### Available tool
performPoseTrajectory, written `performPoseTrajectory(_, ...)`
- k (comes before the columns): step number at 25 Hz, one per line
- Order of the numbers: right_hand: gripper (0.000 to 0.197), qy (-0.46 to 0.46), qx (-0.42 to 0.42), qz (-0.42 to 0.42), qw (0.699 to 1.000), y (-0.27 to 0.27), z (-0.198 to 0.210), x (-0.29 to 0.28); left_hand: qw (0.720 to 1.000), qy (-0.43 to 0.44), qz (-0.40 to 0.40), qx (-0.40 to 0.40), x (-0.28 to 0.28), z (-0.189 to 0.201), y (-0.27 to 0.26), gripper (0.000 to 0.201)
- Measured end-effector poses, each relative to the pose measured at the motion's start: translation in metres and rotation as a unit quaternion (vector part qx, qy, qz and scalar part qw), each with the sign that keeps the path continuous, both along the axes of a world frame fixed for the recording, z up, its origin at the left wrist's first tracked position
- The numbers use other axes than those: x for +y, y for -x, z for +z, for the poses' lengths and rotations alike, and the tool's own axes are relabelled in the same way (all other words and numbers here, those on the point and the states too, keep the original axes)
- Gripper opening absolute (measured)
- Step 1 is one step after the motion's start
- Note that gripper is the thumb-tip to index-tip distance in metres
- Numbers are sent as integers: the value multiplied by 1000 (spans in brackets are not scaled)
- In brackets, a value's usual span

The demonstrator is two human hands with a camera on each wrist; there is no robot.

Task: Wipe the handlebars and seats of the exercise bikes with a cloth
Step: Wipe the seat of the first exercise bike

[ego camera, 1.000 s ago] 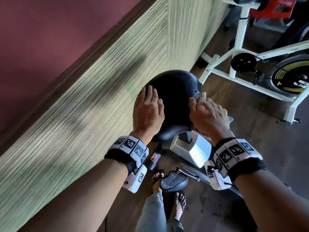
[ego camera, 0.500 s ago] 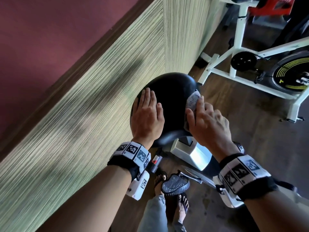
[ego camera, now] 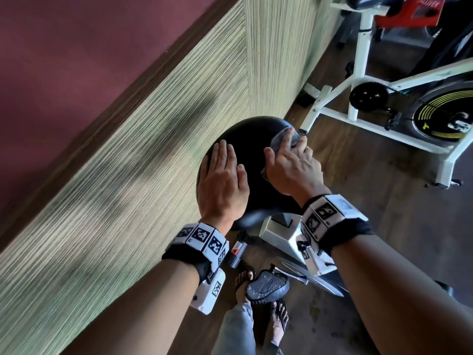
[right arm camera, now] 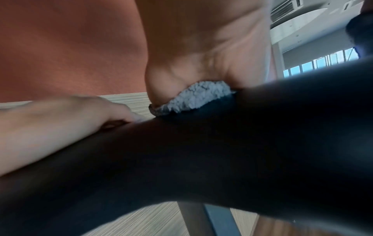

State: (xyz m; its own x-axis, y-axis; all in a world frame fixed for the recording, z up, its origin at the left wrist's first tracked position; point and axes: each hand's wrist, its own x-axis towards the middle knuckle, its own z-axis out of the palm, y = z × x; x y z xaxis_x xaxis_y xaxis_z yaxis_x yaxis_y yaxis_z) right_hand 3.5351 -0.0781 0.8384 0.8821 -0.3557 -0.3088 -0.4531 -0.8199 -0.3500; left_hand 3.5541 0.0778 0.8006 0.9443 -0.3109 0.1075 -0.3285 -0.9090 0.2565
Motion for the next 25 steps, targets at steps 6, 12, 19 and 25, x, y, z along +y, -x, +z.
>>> performPoseTrajectory(6, 59, 102, -32, -19, 994, 66, 11, -6, 1000, 1, 2, -11, -1, 2, 2, 67)
performPoseTrajectory(12, 94, 19, -22, -31, 999, -16, -8, -3, 1000, -2, 9, -6, -3, 2, 1, 68)
performPoseTrajectory(19, 67, 28, -24, -30, 999, 61, -5, -36, 1000, 4, -9, -21, 1, 2, 1, 71)
performPoseTrajectory(25, 57, 42, -62, -46, 996, 117, -18, -54, 999, -2, 7, -39, -4, -1, 1, 67)
